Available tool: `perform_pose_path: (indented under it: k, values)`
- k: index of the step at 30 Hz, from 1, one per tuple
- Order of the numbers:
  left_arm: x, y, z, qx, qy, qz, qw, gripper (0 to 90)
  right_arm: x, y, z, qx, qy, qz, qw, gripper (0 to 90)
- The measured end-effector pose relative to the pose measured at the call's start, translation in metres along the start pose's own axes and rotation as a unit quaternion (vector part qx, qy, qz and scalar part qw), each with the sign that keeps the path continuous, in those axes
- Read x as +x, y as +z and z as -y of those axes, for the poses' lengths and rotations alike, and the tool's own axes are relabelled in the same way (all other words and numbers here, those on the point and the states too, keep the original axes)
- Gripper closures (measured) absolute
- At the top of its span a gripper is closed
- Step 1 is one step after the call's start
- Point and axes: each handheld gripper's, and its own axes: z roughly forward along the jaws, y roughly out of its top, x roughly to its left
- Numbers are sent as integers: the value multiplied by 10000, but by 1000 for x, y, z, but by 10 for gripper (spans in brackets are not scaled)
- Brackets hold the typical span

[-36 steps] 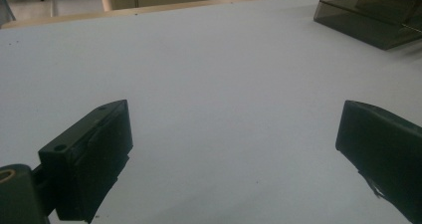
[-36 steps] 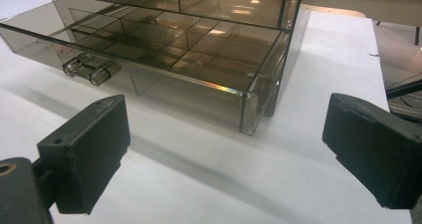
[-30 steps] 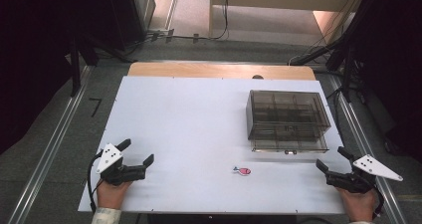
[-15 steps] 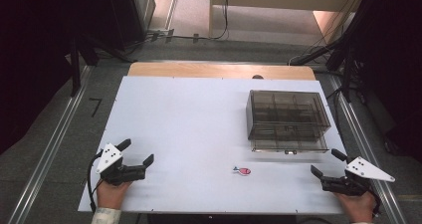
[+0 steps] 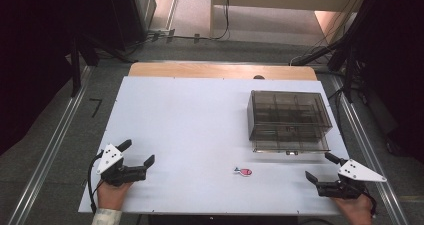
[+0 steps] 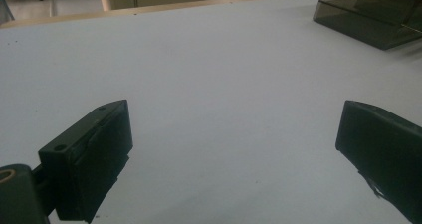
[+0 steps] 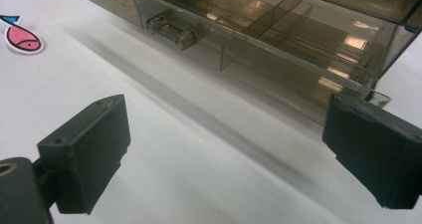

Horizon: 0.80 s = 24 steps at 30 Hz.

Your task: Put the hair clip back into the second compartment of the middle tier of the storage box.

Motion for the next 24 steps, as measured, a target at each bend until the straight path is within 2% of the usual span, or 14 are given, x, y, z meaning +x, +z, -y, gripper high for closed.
perform_pose_path:
  k: [8,17,24]
  values:
    - [0,0,0,0,3,-3,10000,18,14,9,-6,86,-157,-67,9998,36]
    - [0,0,0,12,4,-3,10000,18,27,19,-12,245,-394,-232,9987,40]
    - [0,0,0,19,1,-4,10000,18,39,22,-18,263,-608,-428,9969,52]
